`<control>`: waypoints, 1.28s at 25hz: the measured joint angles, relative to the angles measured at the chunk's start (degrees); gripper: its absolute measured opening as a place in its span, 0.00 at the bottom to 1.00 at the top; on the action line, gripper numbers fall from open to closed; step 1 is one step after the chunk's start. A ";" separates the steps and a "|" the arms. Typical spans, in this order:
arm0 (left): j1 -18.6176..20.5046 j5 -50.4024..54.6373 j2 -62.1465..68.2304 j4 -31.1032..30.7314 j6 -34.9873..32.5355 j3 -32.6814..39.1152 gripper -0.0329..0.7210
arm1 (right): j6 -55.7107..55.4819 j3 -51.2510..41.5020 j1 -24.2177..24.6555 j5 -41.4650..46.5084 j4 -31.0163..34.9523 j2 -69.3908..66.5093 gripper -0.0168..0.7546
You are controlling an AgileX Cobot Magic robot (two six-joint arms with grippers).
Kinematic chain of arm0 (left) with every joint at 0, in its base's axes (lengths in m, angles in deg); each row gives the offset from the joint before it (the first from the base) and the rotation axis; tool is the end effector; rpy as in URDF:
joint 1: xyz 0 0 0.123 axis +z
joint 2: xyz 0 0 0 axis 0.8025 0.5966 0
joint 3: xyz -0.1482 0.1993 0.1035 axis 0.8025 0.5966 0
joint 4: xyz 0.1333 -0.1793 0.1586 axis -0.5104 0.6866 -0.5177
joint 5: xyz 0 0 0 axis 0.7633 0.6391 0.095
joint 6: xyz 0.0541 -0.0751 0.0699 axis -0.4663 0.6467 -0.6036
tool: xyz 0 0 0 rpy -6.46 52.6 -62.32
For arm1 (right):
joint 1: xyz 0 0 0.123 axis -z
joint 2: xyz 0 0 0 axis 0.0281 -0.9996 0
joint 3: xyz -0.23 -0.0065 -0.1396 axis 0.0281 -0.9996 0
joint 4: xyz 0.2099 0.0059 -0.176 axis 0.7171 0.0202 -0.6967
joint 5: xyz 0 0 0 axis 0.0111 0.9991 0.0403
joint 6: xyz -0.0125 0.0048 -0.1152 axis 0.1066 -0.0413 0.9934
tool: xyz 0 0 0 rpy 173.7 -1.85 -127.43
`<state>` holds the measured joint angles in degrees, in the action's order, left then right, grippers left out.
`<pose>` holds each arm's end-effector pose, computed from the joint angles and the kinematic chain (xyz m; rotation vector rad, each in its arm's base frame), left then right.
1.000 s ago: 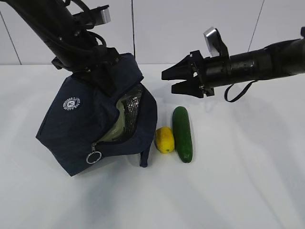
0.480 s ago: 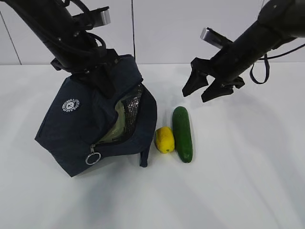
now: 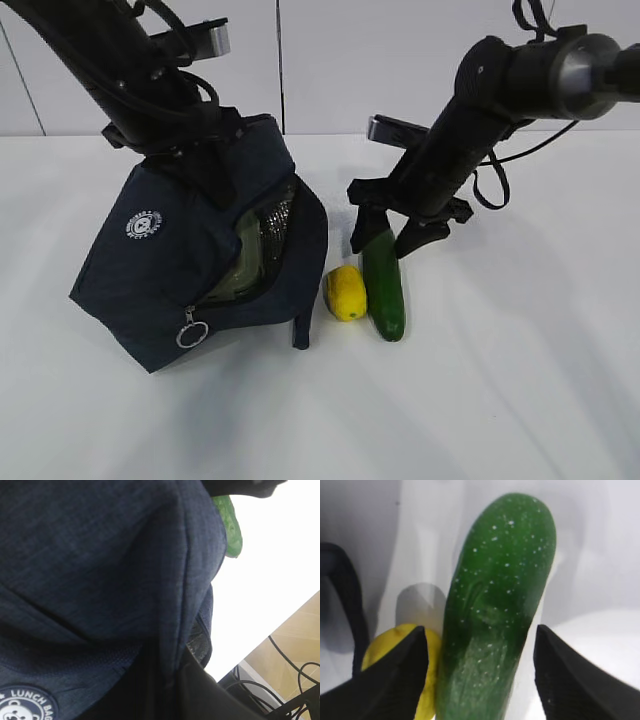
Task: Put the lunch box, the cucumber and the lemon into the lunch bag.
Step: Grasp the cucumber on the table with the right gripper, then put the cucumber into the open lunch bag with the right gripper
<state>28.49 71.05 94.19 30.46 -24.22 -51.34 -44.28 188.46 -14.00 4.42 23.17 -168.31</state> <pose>0.3642 -0.2163 0.2235 0.7397 2.7975 -0.6216 0.4490 0.1700 0.1083 -0.2910 2.9243 0.6157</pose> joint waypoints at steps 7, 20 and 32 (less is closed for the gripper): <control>0.00 0.00 0.00 -0.14 -0.11 0.00 0.07 | -1.47 0.02 0.00 -0.69 -0.50 -3.13 0.67; 0.00 0.40 0.00 -0.26 -0.11 0.00 0.07 | -0.38 3.42 0.25 1.04 -1.42 -3.30 0.38; 0.00 2.19 0.00 -0.26 -0.19 0.00 0.07 | 12.21 13.17 3.16 12.83 14.30 -0.52 0.37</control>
<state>28.49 73.24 94.19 30.20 -24.41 -51.34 -32.07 201.63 -10.84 17.25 37.47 -168.83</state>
